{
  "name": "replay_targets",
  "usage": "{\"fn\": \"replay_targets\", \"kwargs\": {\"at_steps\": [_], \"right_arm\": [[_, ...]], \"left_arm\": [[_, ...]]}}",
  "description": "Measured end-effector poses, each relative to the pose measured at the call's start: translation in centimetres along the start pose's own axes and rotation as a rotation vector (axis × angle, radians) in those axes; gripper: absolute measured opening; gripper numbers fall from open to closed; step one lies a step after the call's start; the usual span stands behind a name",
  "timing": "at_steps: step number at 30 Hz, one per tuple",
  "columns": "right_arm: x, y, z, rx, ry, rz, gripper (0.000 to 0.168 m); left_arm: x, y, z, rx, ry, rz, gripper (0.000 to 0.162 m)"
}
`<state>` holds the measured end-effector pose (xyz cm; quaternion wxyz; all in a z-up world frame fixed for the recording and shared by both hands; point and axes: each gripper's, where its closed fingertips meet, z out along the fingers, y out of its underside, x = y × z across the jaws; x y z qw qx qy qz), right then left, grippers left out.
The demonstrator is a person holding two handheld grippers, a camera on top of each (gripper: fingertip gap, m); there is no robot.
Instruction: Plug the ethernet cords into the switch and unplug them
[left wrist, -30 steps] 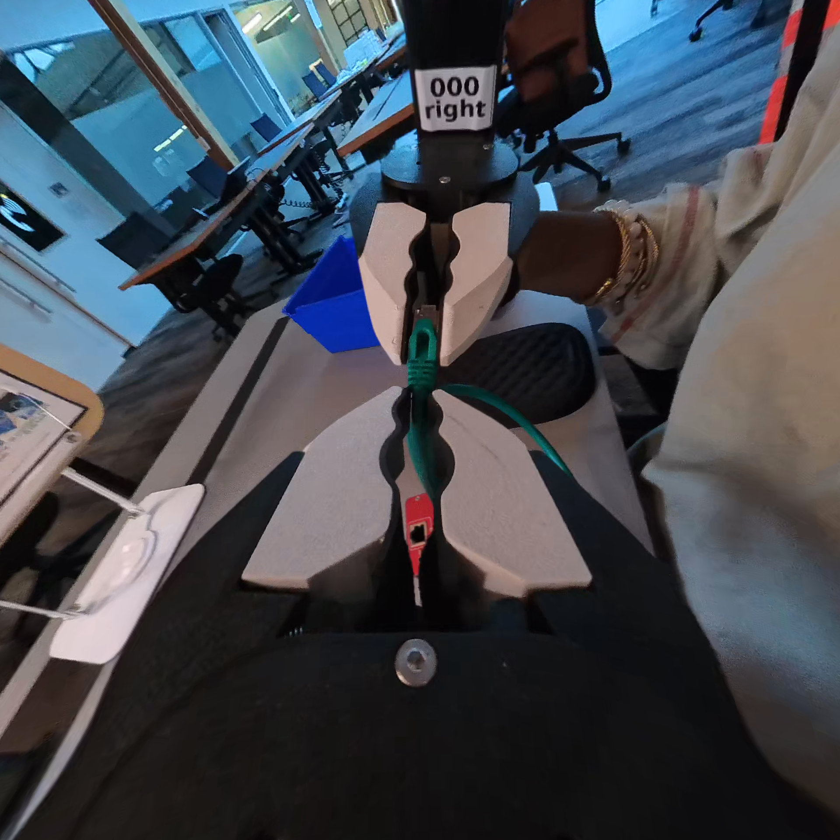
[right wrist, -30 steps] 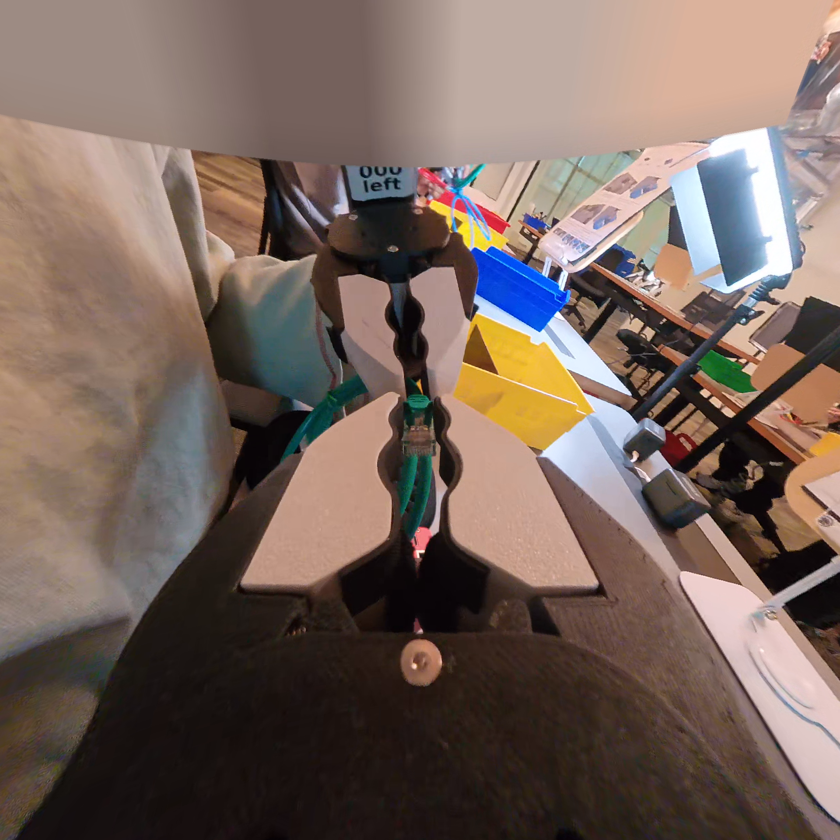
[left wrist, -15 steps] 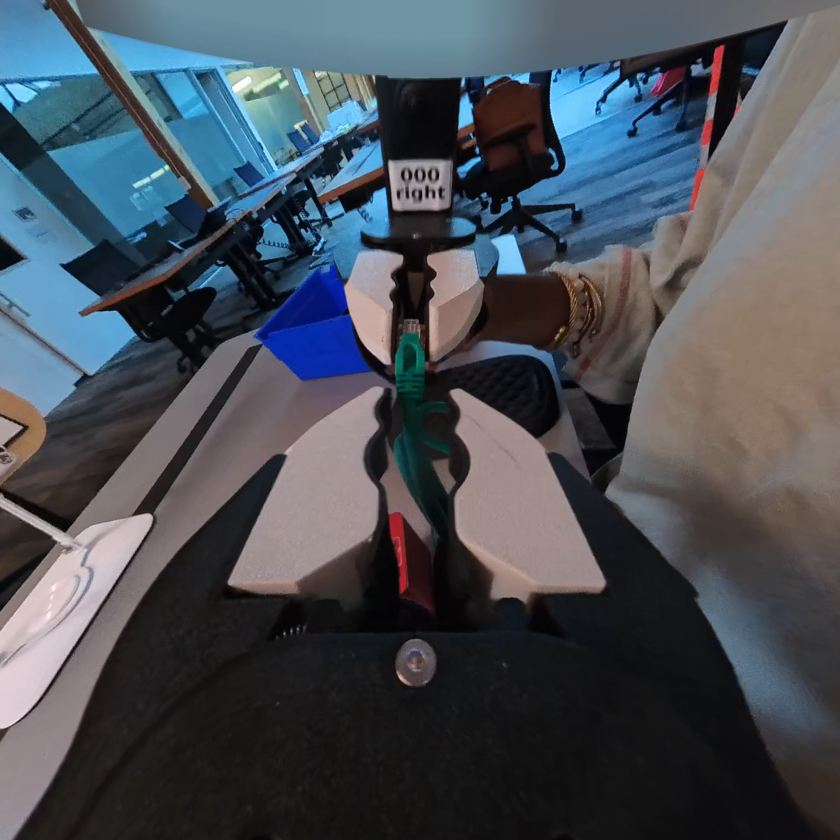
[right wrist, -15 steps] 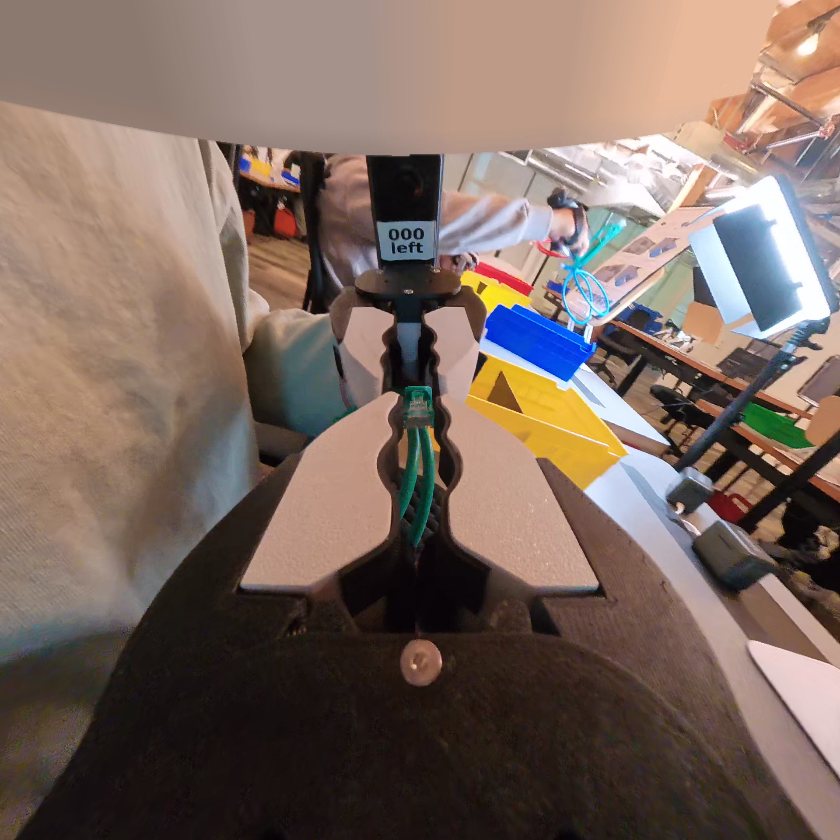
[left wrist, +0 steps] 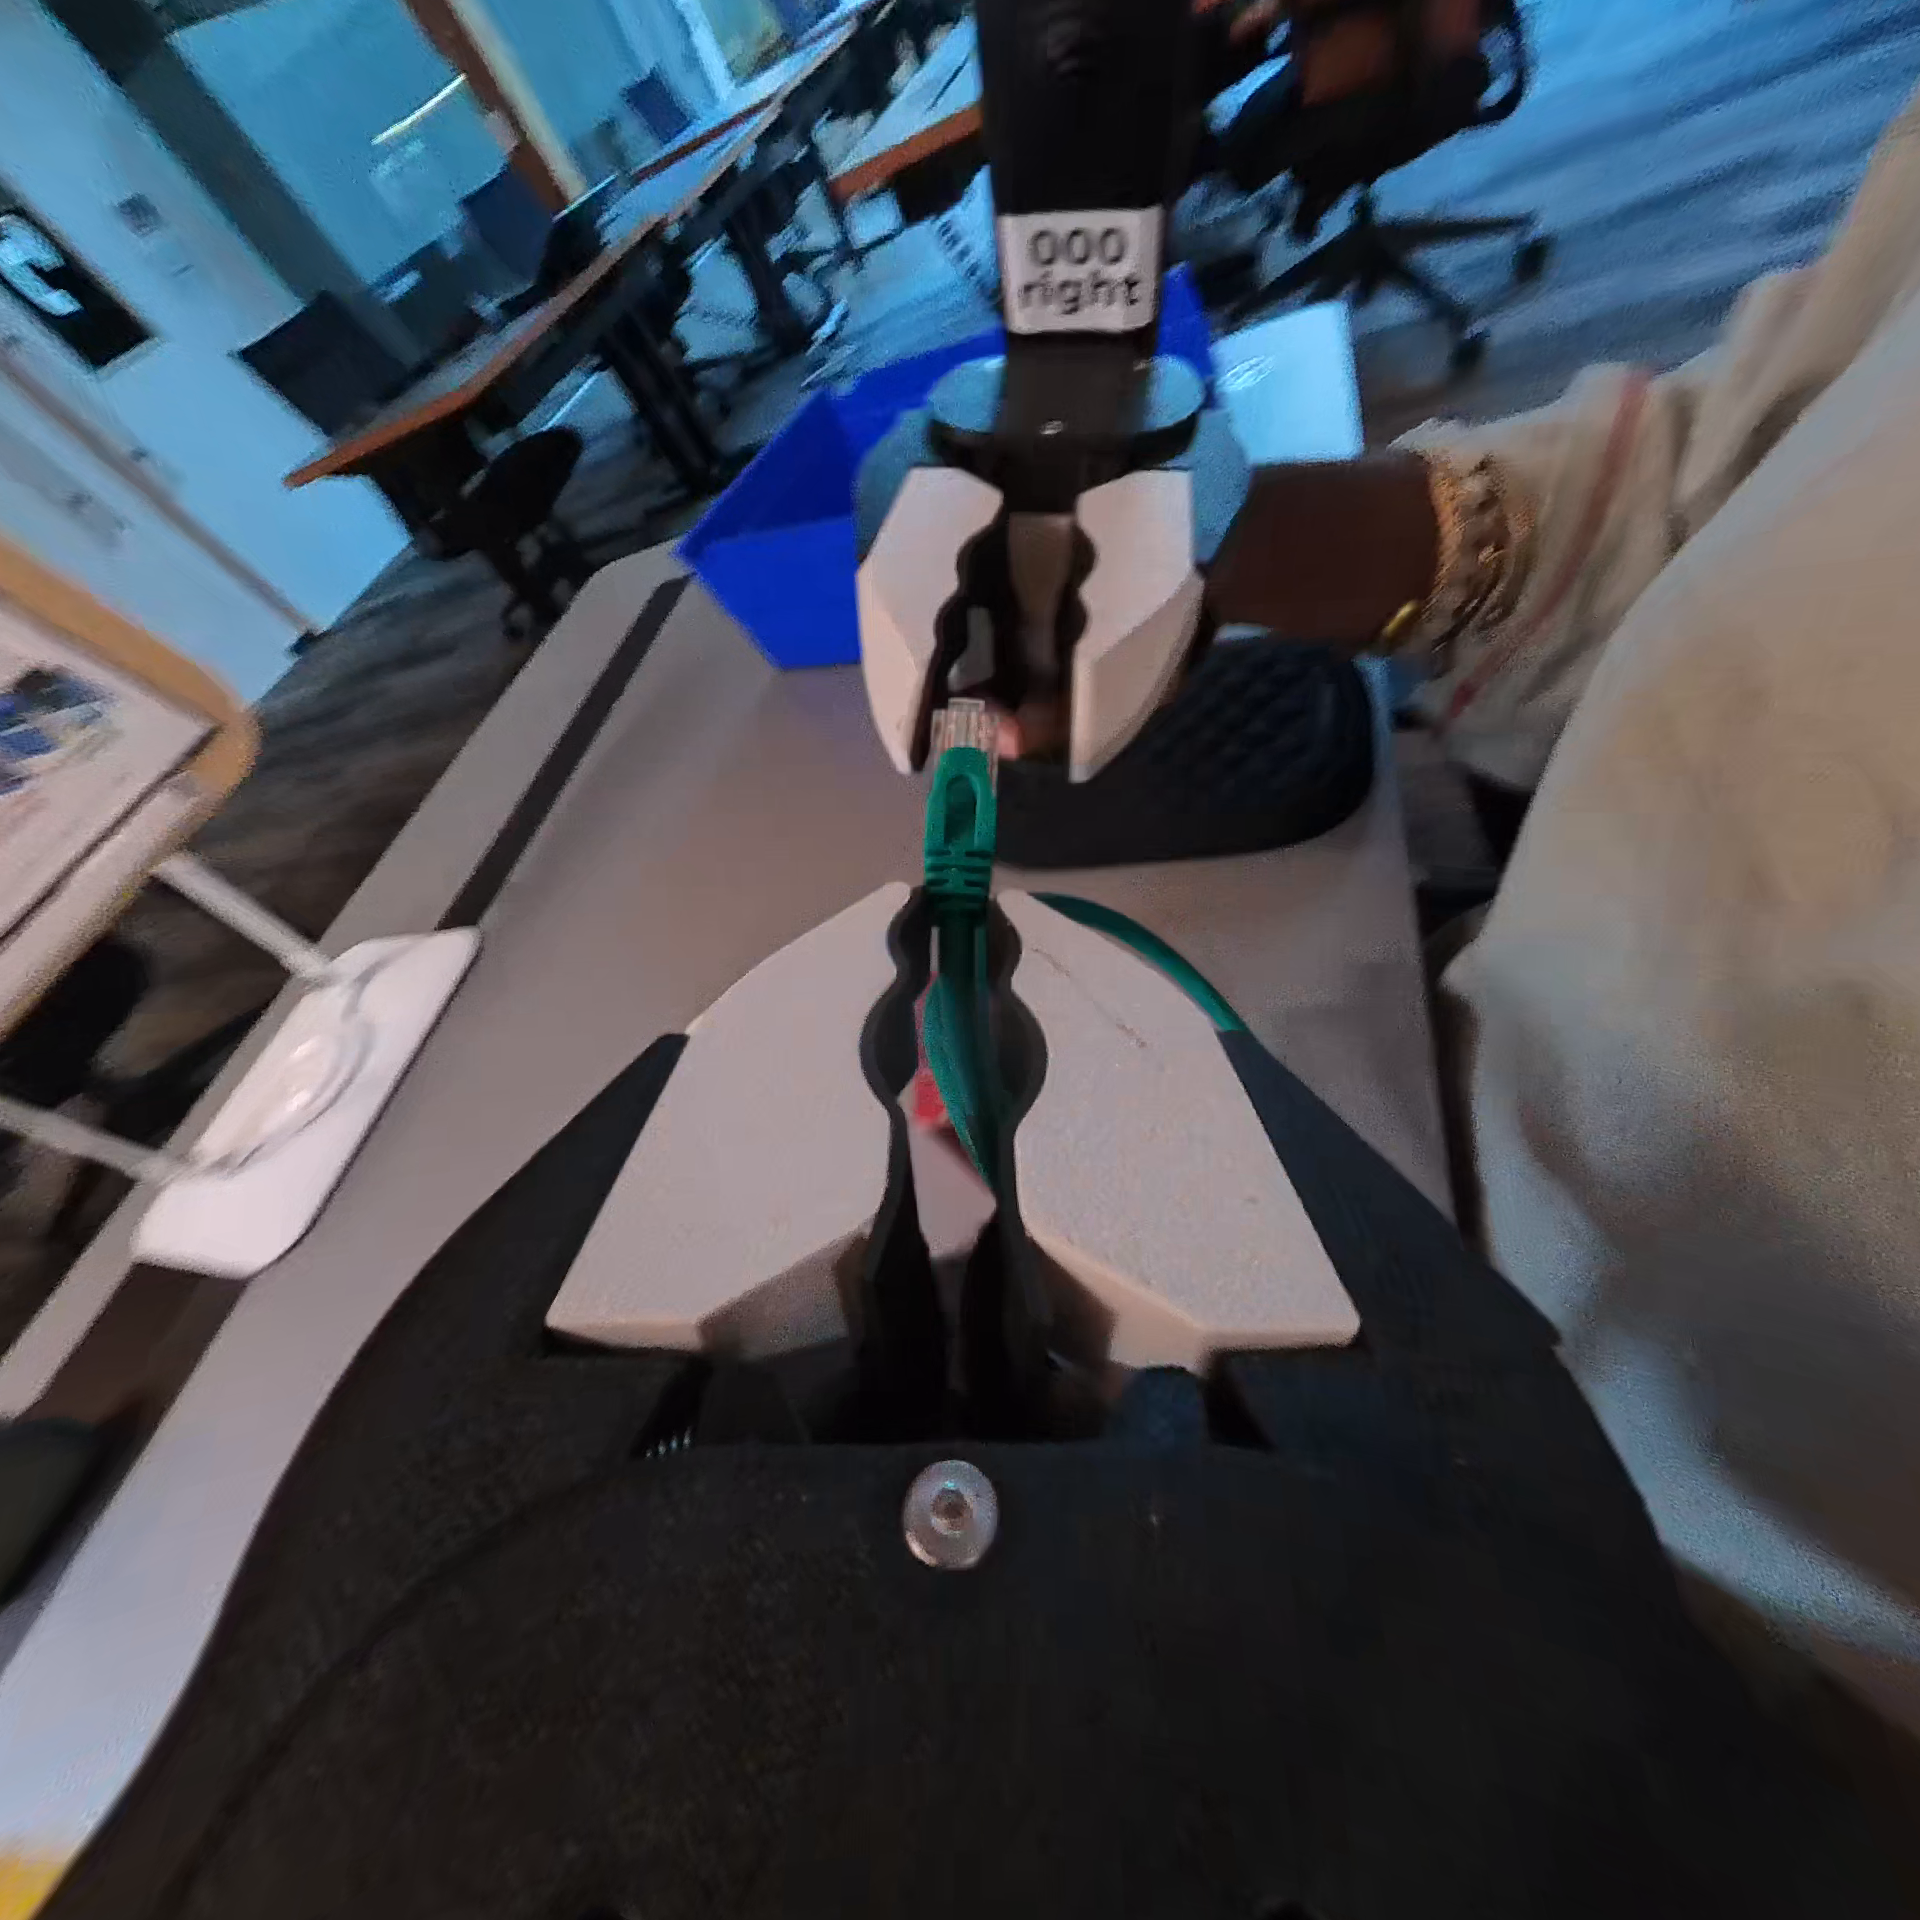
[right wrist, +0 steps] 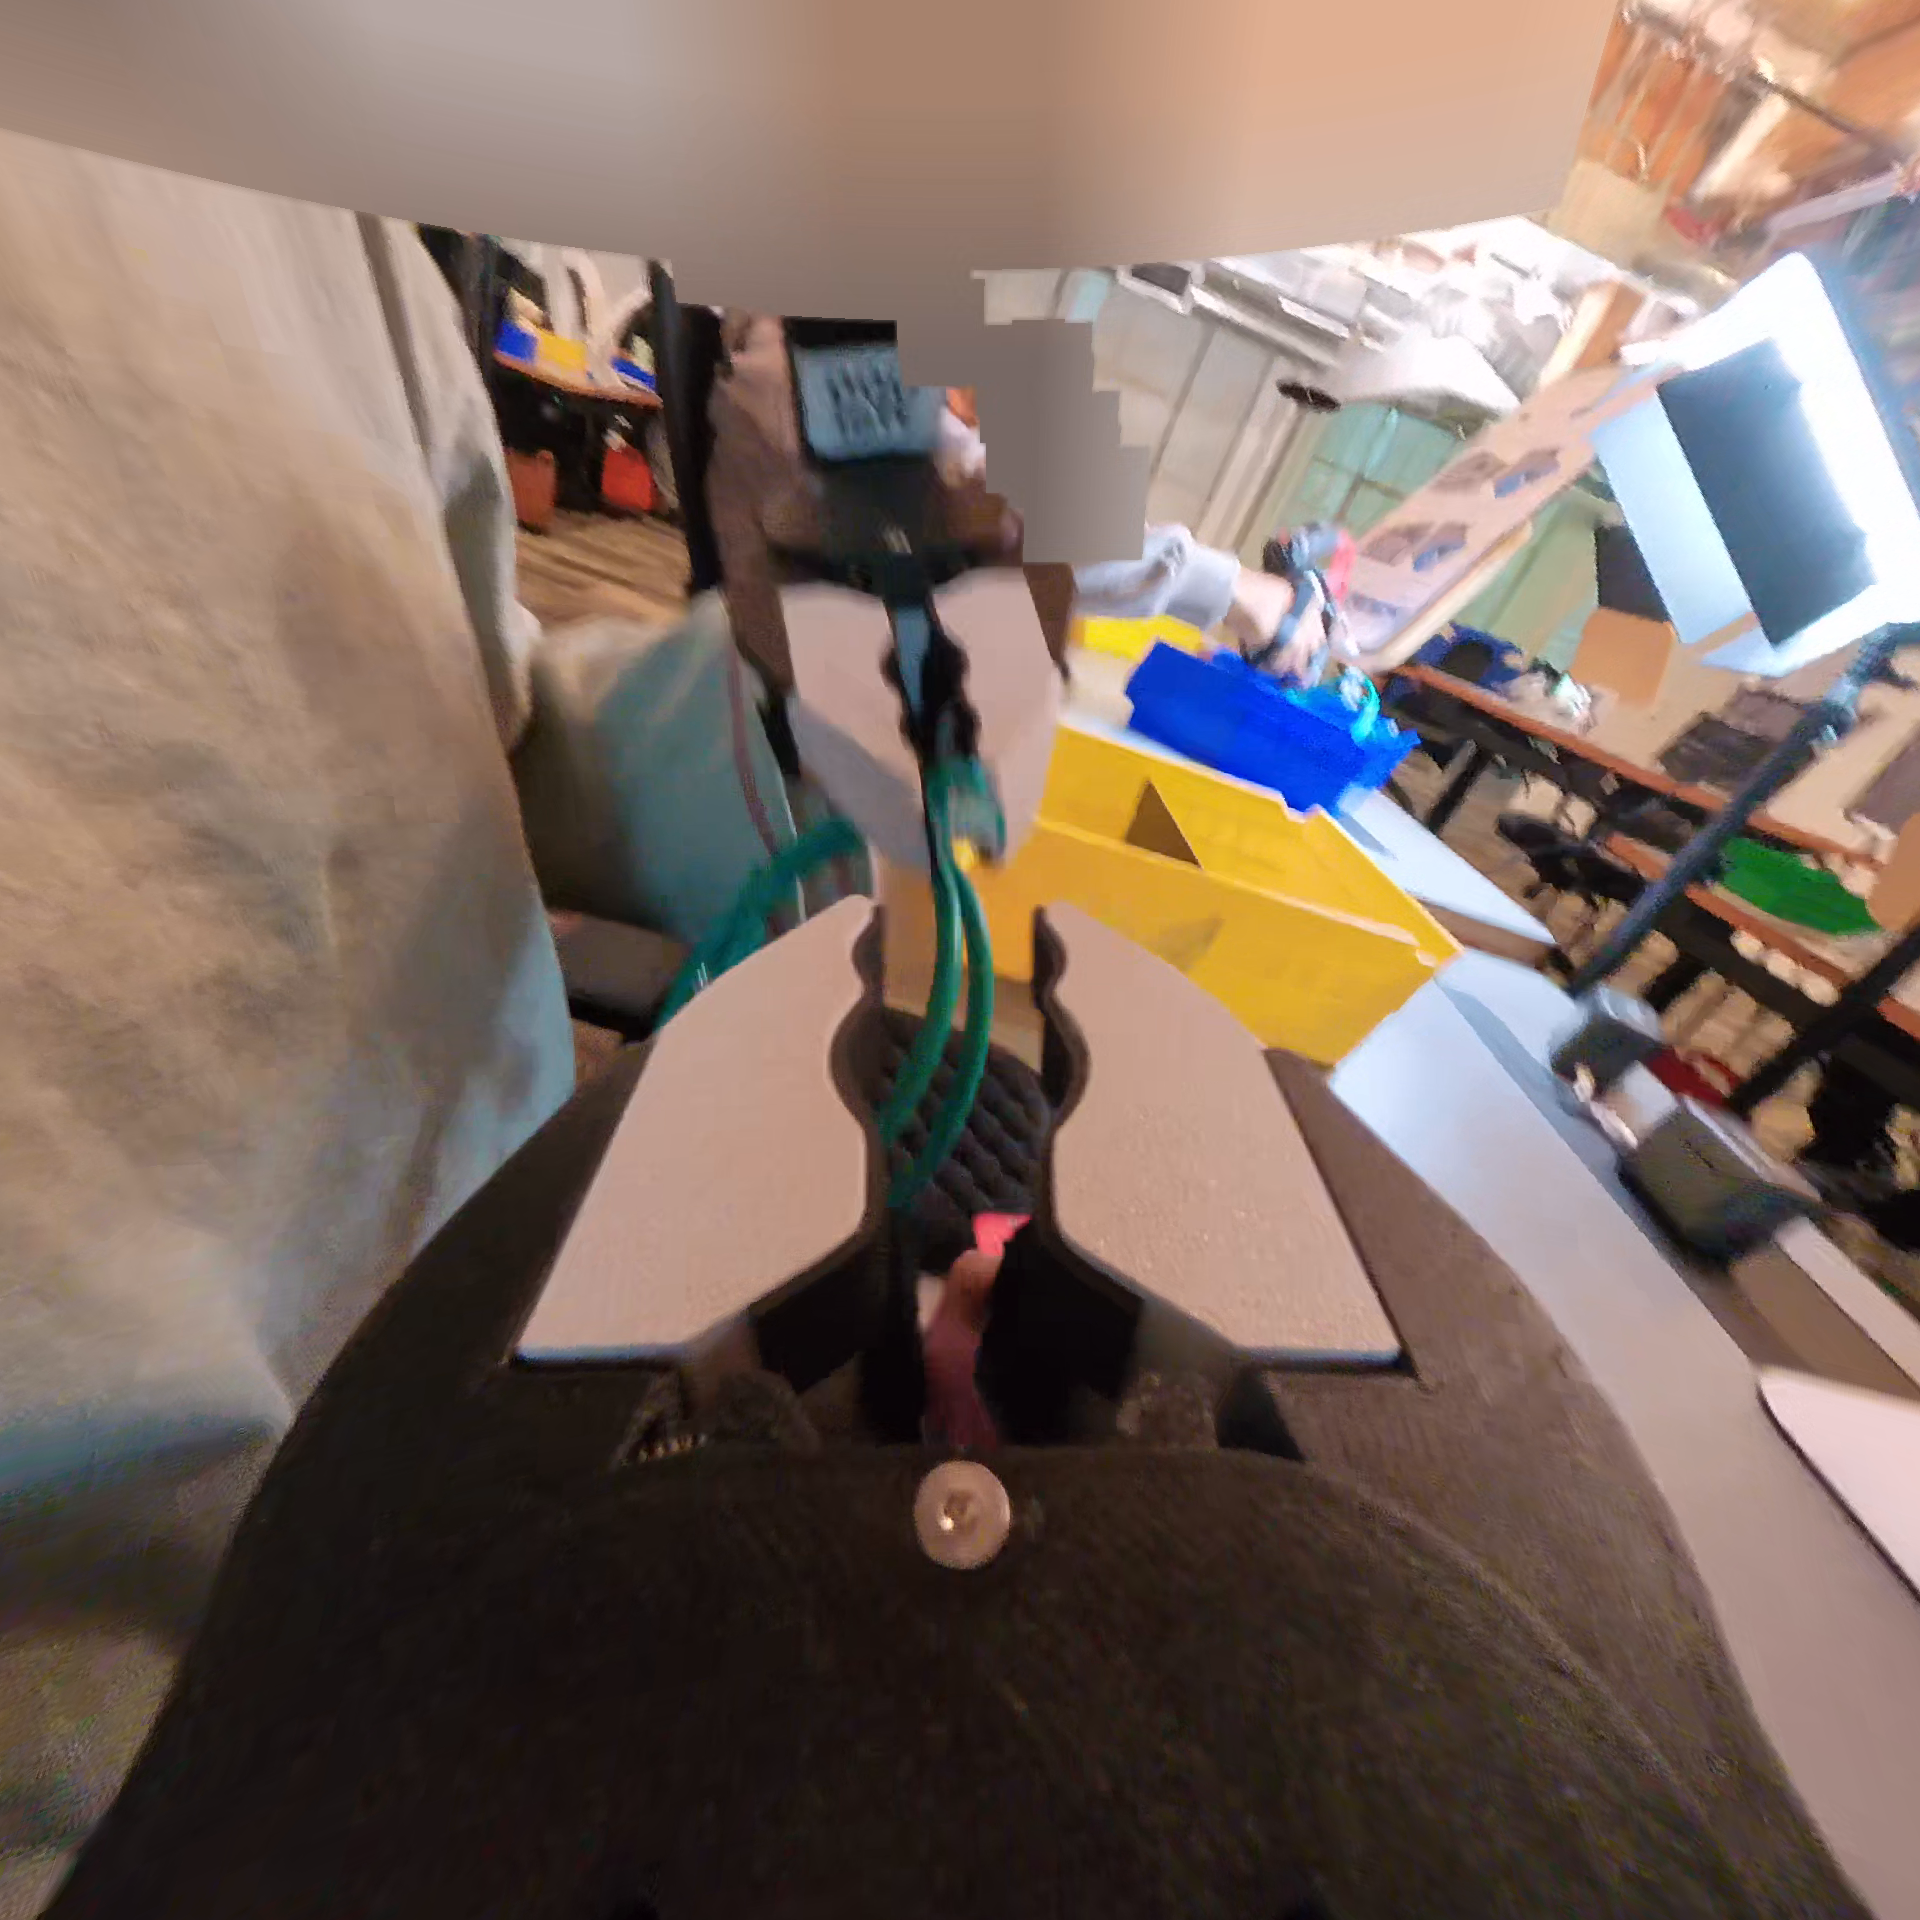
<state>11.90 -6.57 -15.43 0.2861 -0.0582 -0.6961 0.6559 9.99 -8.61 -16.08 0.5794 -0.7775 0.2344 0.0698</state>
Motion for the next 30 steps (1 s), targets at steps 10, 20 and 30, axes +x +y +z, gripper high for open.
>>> {"fn": "replay_targets", "kwargs": {"at_steps": [10,20,30], "right_arm": [[1.8,12.1,-1.2,-0.454,0.031,0.305,0.07],[1.6,14.3,-1.8,-0.75,-0.076,0.083,0.027],[-0.2,13.8,-7.3,-1.449,-0.387,-0.195,0.027]], "left_arm": [[-3.3,2.9,-7.9,-0.071,-0.192,-0.105,0.009],[-3.1,3.4,-7.1,-0.091,-0.179,-0.073,0.01],[-2.6,3.9,-5.6,-0.103,-0.15,-0.054,0.01]]}}
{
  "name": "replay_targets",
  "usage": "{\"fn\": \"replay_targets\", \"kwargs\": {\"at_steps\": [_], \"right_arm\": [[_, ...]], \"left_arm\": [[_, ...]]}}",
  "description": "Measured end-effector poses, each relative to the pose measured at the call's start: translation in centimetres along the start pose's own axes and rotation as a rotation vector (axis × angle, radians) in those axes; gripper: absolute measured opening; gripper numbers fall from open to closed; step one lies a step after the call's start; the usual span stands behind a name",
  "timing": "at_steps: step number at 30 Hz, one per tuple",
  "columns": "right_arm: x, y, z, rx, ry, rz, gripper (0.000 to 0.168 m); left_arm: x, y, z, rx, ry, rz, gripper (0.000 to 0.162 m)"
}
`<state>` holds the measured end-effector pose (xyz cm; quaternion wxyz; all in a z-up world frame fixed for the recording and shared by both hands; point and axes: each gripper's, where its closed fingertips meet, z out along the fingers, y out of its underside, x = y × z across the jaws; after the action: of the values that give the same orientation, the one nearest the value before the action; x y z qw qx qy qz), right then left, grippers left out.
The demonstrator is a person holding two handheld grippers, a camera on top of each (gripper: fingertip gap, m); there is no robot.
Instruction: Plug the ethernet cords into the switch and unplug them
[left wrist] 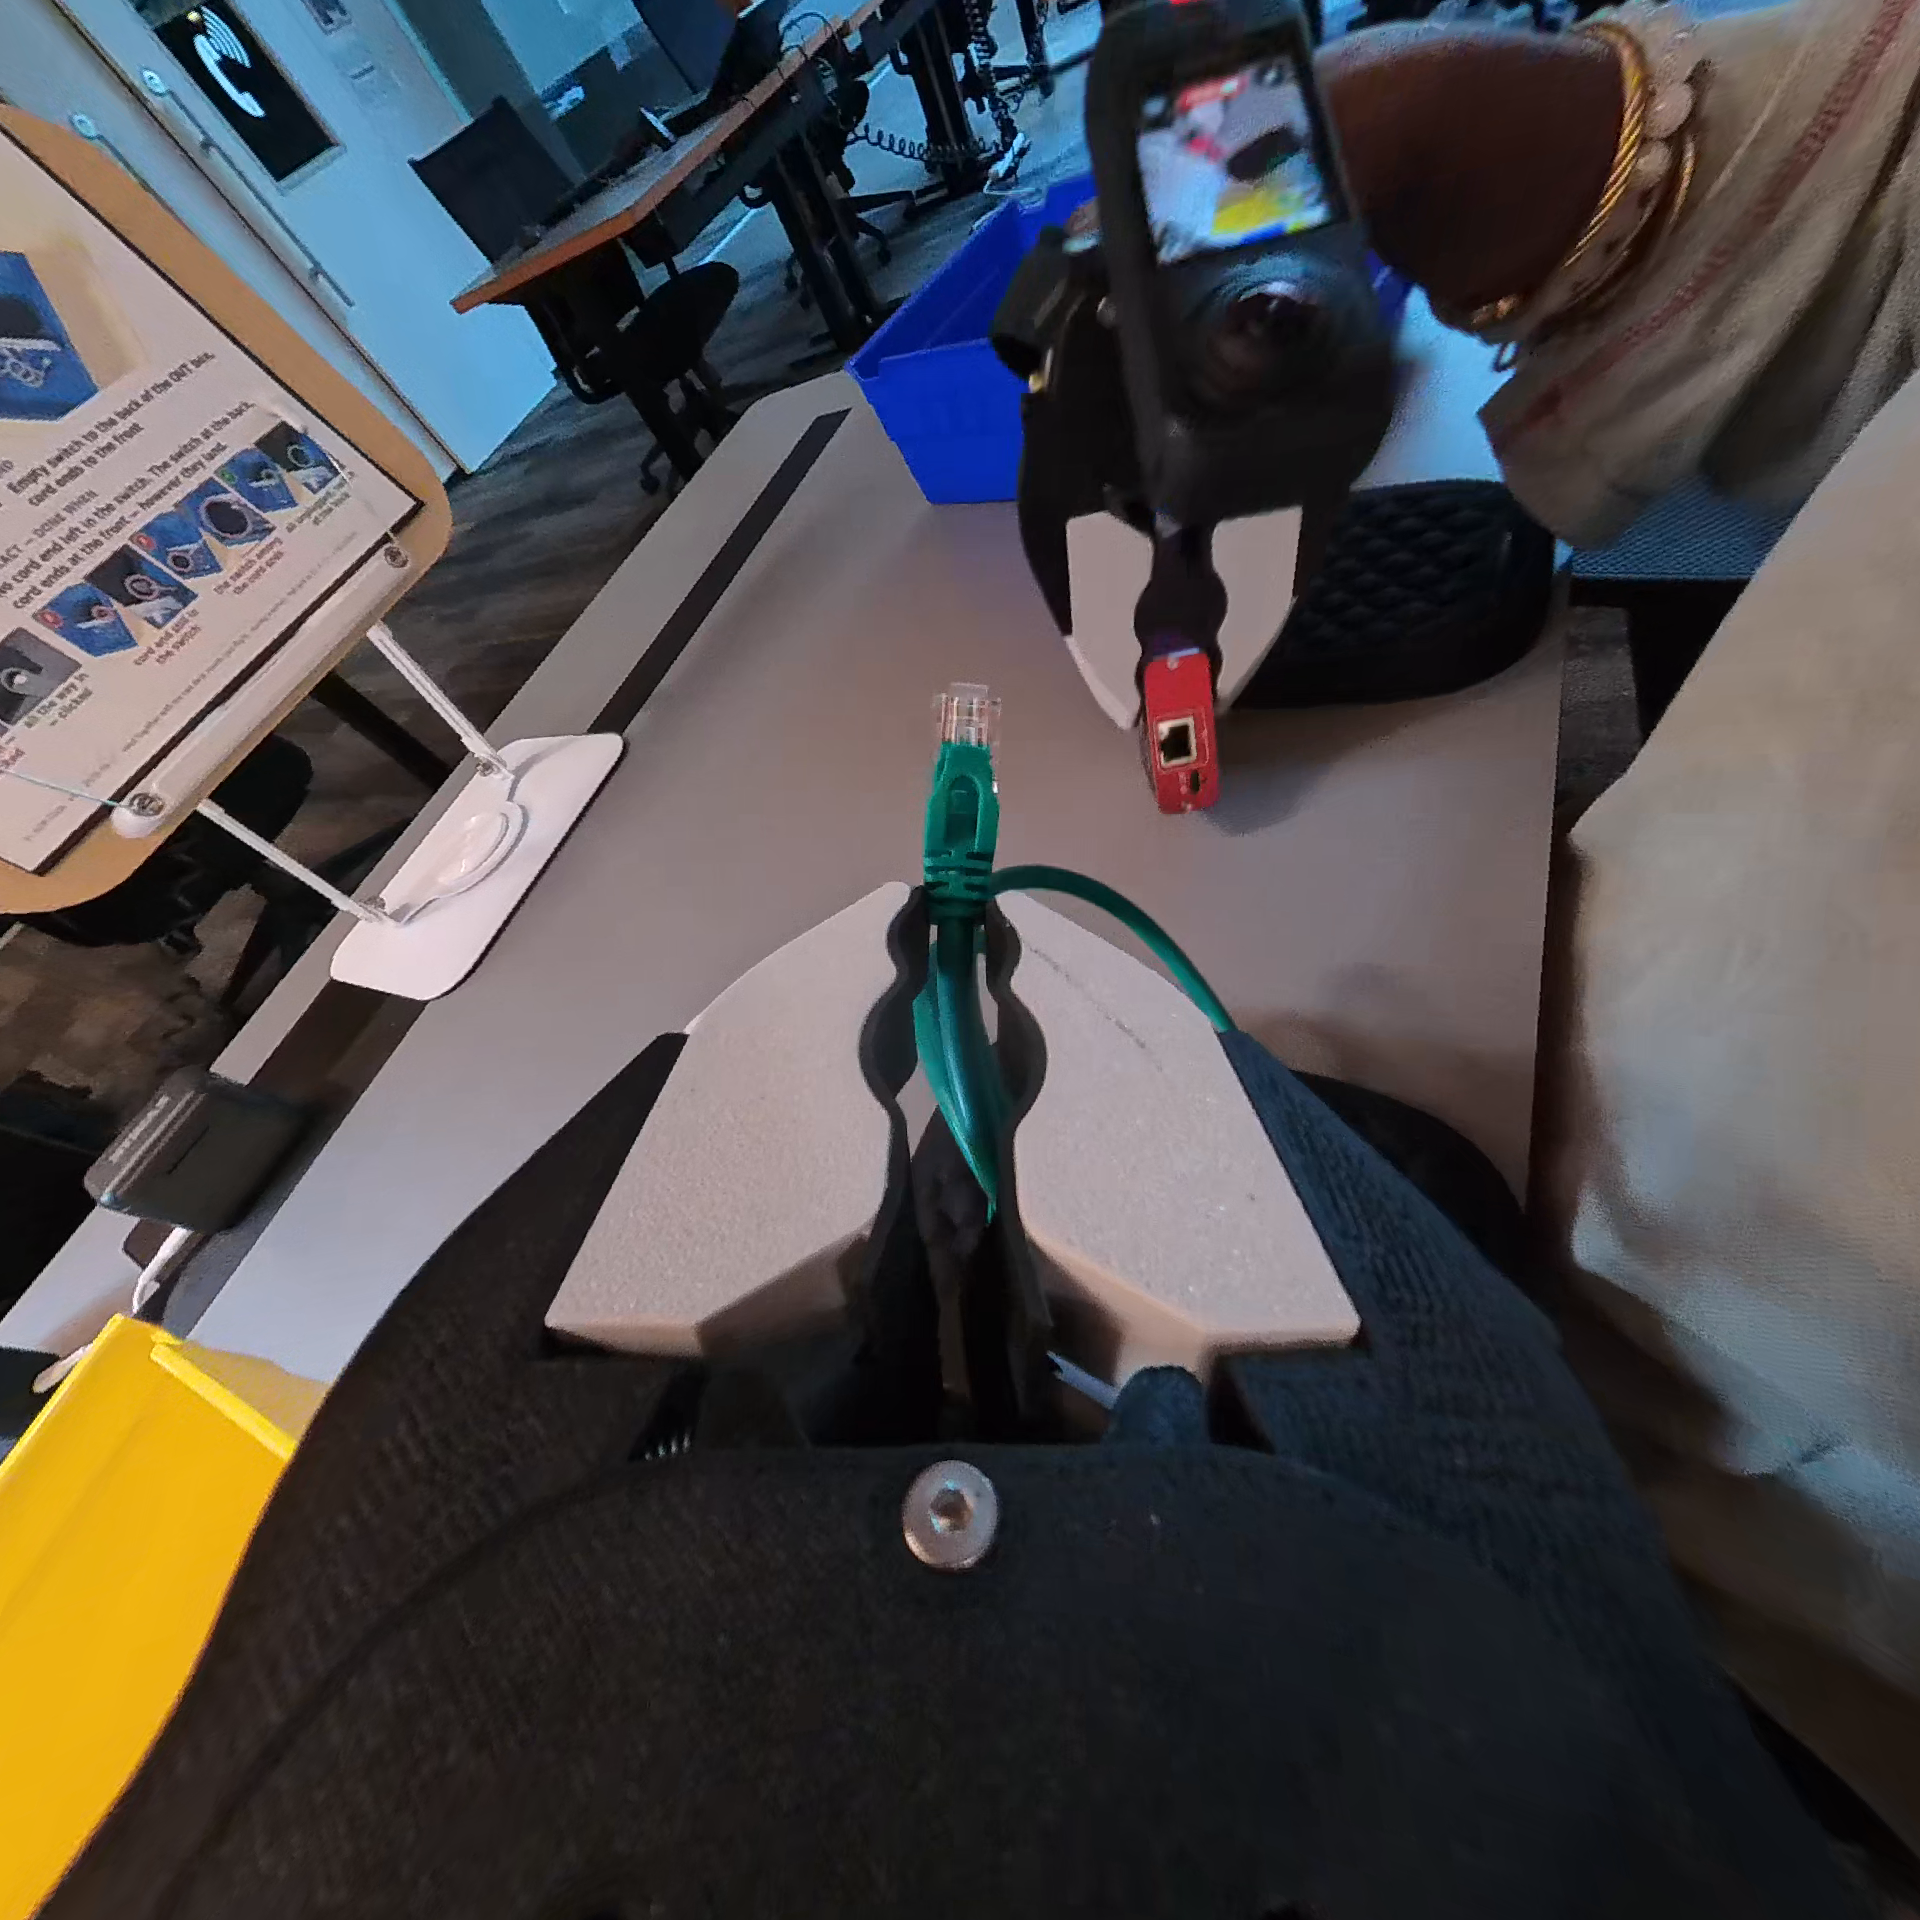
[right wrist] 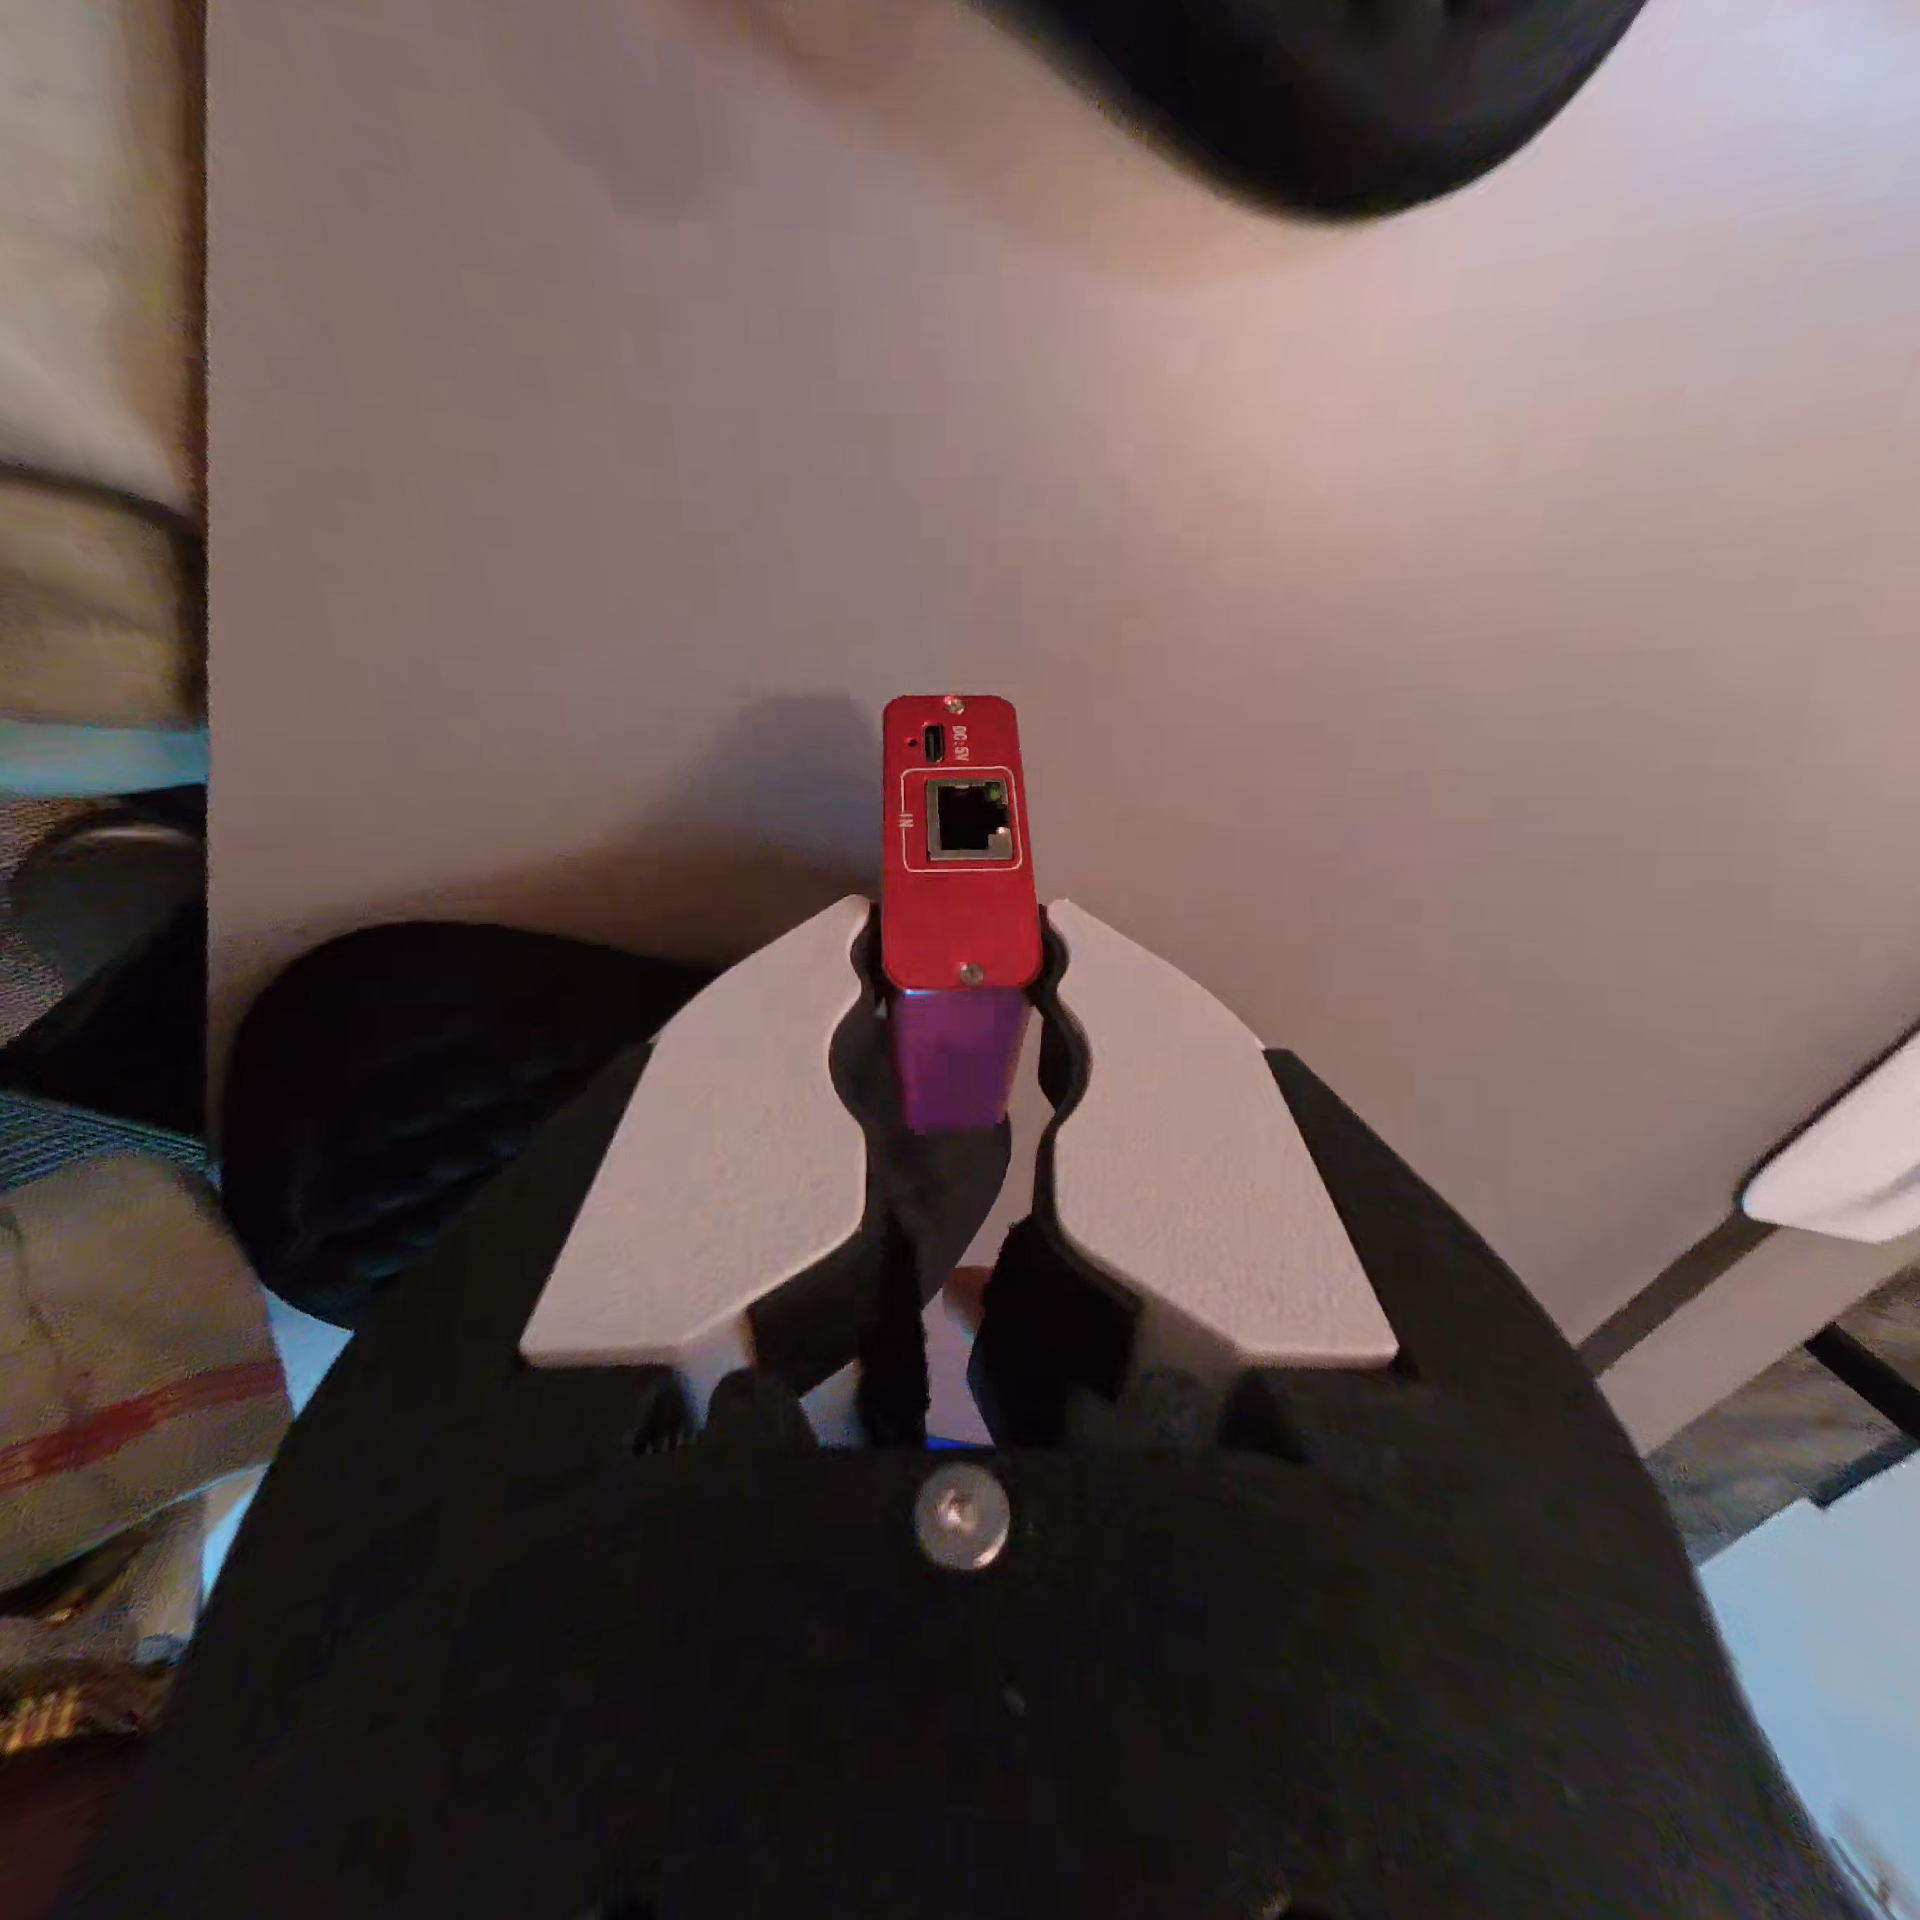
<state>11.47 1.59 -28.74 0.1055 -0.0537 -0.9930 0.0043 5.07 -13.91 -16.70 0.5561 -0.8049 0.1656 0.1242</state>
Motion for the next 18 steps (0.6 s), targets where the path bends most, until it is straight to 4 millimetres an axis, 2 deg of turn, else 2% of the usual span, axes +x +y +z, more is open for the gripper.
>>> {"fn": "replay_targets", "kwargs": {"at_steps": [4,7,9,14,16,18], "right_arm": [[0.1,-2.0,1.3,0.01,-0.063,-0.011,0.027],[0.1,-2.7,2.1,0.086,-0.069,0.002,0.028],[0.1,-2.6,1.6,0.214,-0.057,0.053,0.045],[0.2,-0.1,0.2,0.671,-0.012,0.212,0.05],[0.2,0.2,0.1,0.791,-0.002,0.24,0.052],[0.3,0.0,0.6,0.824,0.009,0.242,0.053]], "left_arm": [[0.1,0.0,-0.1,0.002,0.003,-0.001,0.01],[-0.1,0.3,-0.3,0.001,-0.002,-0.008,0.01],[-0.1,0.5,-0.4,0.003,-0.001,-0.013,0.01],[0.1,0.6,-0.2,0.021,0.026,-0.051,0.01],[0.1,0.5,0.0,0.021,0.032,-0.054,0.01],[0.2,0.5,0.2,0.014,0.033,-0.051,0.009]]}}
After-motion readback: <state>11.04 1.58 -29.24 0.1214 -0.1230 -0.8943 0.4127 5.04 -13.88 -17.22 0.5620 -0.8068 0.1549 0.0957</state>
